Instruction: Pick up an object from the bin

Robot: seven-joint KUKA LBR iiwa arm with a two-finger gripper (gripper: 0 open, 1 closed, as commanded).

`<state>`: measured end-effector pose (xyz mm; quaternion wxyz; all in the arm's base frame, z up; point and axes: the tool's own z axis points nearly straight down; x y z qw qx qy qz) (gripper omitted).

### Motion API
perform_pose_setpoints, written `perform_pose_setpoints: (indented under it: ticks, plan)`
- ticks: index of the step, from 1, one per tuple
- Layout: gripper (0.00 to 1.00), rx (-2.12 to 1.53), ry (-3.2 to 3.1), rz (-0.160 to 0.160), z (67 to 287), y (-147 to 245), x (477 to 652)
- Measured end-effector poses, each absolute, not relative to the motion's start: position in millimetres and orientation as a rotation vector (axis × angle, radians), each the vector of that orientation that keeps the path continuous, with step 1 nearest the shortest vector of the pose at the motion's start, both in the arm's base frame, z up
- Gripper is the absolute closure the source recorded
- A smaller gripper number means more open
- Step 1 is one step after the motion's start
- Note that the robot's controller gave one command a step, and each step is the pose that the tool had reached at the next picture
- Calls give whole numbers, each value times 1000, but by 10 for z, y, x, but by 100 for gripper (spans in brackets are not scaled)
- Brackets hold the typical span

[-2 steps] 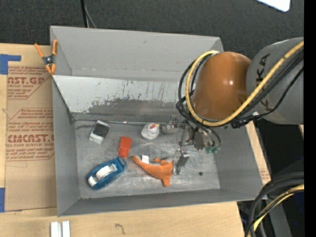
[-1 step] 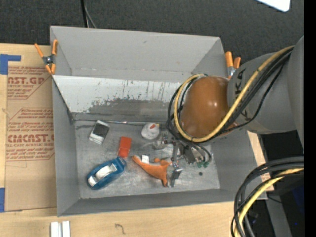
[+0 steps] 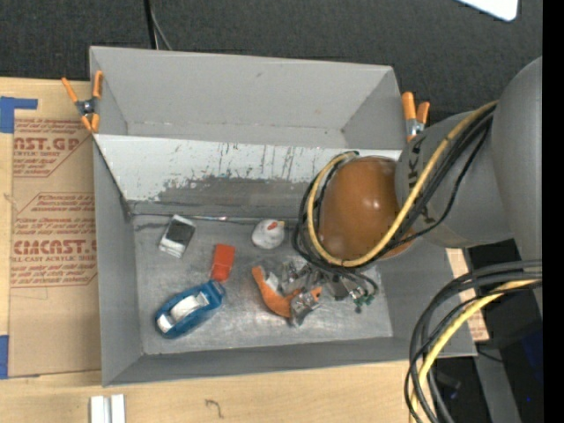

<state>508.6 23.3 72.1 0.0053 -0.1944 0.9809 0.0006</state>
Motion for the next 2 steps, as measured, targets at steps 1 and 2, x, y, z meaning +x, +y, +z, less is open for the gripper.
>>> perform_pose_setpoints:
  ticks: [1, 2]
  plan:
    - [100, -609, 3071, 2, 721, 233, 5086]
    - [100, -671, 3067, 2, 2058, 145, 5172]
